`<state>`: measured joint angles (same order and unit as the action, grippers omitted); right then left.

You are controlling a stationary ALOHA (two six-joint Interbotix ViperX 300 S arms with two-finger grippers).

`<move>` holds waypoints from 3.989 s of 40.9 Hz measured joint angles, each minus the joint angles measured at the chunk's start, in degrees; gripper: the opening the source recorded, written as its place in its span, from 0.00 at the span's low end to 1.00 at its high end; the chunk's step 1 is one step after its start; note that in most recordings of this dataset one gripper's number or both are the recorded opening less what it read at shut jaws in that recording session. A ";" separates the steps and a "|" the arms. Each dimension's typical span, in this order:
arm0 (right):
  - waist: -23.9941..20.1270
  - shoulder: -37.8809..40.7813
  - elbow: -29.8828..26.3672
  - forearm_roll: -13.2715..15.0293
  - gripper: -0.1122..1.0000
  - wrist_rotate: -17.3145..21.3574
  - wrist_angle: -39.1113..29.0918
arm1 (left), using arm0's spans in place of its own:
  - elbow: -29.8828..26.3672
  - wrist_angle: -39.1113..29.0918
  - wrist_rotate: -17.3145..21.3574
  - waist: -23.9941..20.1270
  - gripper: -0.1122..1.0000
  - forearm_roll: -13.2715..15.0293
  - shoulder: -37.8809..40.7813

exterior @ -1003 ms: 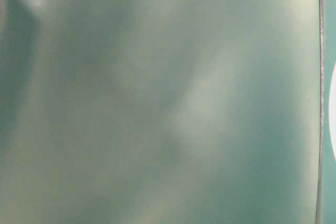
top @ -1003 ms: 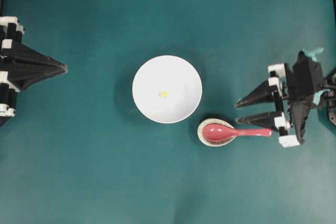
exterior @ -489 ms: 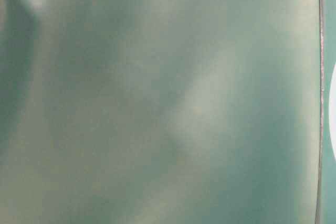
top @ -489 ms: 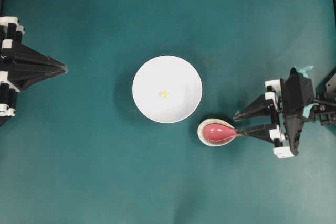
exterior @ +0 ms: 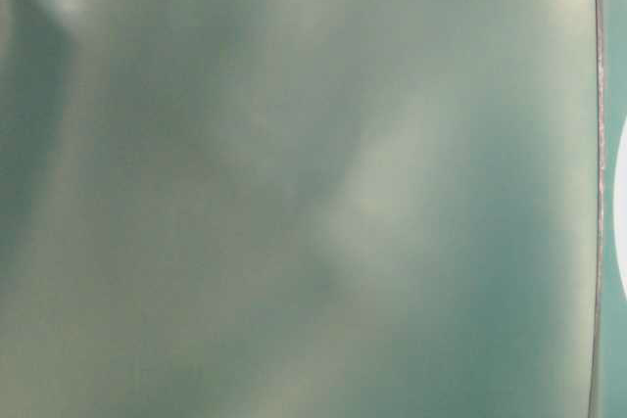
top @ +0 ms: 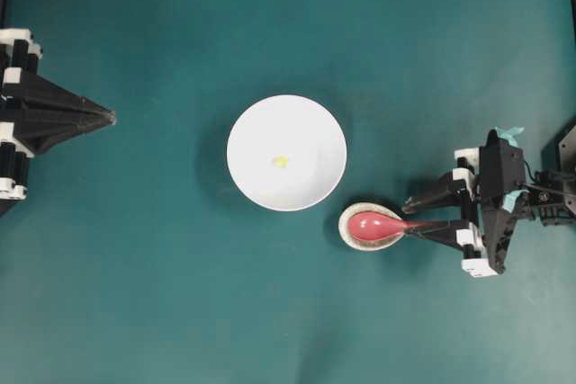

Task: Scoop the yellow hexagonal prism block from the bowl with a spoon using the right arm.
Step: 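Close the right gripper on the pink spoon handle, then lift the spoon with the right gripper and swing it over the white bowl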

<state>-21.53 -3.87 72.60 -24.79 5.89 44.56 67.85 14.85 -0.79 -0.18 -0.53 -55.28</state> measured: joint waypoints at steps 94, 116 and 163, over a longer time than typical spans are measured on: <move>-1.76 -0.70 1.41 0.18 0.30 -6.06 -1.67 | 0.00 -1.49 0.00 0.09 0.09 0.00 0.00; 1.49 -13.45 -0.44 0.18 0.30 -6.06 -13.45 | 0.00 -1.49 0.00 0.09 0.09 0.00 0.00; 27.25 -17.23 -26.72 0.35 0.30 -5.27 -65.92 | 0.00 -1.14 0.00 0.09 0.09 0.00 0.09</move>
<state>5.71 -21.09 45.88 -24.43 0.62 -21.36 67.85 13.71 -0.79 -0.09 -0.53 -55.20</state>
